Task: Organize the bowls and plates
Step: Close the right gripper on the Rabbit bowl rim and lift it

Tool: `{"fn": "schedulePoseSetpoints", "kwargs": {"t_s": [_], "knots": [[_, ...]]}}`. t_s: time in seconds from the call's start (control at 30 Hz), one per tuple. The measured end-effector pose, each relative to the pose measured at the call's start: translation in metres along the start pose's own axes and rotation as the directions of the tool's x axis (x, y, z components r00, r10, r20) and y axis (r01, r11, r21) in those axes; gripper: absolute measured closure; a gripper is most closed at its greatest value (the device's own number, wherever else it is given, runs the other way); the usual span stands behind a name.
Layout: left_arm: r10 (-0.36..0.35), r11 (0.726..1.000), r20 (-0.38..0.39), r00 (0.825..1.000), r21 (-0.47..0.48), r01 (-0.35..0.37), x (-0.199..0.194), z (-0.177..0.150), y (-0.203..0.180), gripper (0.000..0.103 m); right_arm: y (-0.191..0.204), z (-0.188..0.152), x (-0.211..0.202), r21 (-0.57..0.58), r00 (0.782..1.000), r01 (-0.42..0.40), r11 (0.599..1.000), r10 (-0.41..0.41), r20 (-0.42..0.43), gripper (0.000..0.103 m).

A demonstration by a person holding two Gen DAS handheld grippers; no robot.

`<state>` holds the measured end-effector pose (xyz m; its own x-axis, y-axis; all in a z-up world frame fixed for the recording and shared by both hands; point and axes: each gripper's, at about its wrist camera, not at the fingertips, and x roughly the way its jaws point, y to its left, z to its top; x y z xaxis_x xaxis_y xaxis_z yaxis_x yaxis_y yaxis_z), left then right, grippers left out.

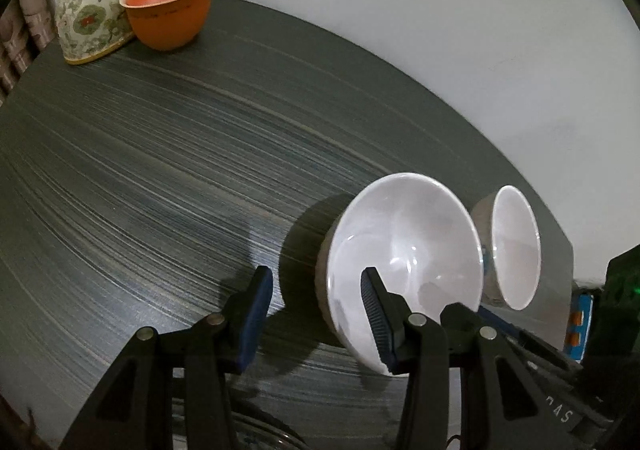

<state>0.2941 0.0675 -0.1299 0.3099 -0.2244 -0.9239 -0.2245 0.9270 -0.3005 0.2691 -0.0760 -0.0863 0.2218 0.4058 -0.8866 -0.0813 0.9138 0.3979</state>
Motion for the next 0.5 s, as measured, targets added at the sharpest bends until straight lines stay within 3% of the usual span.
{"fn": "schedulePoseSetpoints", "kwargs": {"t_s": [0.3, 0.37, 0.5], "knots": [[0.035, 0.999, -0.014, 0.999, 0.019, -0.035, 0.02, 0.002, -0.009, 0.057, -0.003, 0.006, 0.013, 0.006, 1.0, 0.012, 1.0, -0.011, -0.014, 0.075], [0.037, 0.999, -0.019, 0.999, 0.028, -0.036, 0.022, 0.002, -0.01, 0.067, -0.003, 0.007, 0.016, 0.008, 1.0, 0.014, 1.0, -0.014, -0.015, 0.075], [0.028, 0.999, -0.02, 0.999, 0.038, -0.027, 0.024, 0.003, -0.015, 0.075, -0.003, 0.009, 0.019, 0.016, 1.0, 0.011, 1.0, -0.01, -0.013, 0.079]]}}
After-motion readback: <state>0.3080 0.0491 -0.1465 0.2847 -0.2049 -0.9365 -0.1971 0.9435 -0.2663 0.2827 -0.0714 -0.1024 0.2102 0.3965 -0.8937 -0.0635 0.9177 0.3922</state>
